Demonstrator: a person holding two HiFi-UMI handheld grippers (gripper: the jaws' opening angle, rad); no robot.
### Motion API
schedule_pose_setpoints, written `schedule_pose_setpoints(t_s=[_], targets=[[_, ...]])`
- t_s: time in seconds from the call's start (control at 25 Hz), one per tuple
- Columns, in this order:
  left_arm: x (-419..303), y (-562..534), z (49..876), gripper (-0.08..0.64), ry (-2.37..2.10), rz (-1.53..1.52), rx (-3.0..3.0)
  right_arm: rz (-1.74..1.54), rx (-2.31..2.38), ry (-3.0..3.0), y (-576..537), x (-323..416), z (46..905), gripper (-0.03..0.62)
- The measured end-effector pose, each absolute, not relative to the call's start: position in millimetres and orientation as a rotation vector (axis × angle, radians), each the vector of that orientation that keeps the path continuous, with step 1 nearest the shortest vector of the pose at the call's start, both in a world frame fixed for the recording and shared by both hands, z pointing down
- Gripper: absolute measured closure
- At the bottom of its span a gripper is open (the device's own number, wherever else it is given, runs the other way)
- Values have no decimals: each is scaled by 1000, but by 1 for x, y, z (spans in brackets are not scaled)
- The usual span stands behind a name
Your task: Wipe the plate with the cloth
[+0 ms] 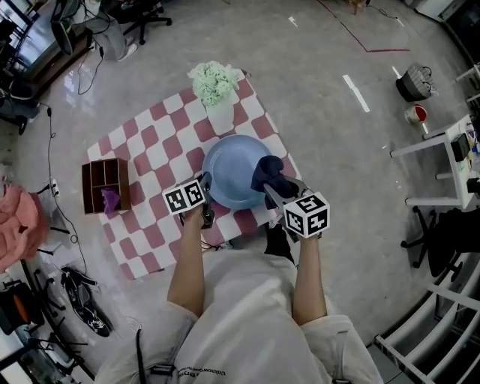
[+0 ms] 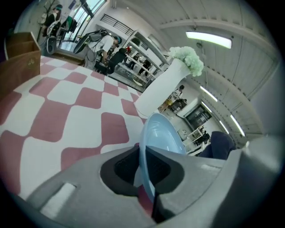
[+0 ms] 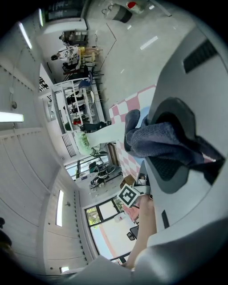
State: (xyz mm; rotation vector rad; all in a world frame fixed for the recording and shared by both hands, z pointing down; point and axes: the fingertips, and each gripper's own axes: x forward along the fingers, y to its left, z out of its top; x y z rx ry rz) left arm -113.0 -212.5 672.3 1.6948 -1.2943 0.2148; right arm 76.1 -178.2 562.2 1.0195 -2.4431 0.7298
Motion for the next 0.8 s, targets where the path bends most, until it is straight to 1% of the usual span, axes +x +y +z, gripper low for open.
schedule_pose_setpoints(t_s=[0.2,0.48,0.6,0.8], targets=[[-136,-193,640,534,-1361,255,1799,632,940,-2455,-168,16,558,479],[-184,-173,596,534,-1501,196,1870,388,710,-2417,-172,-105,554,478],[-193,-163,577,534,-1528,176,1905,347,691,-2397,-164,-135,552,477],[-202,-142,558,534,-1529,222,2006,124,758,-2416,-144,-174,548,479]])
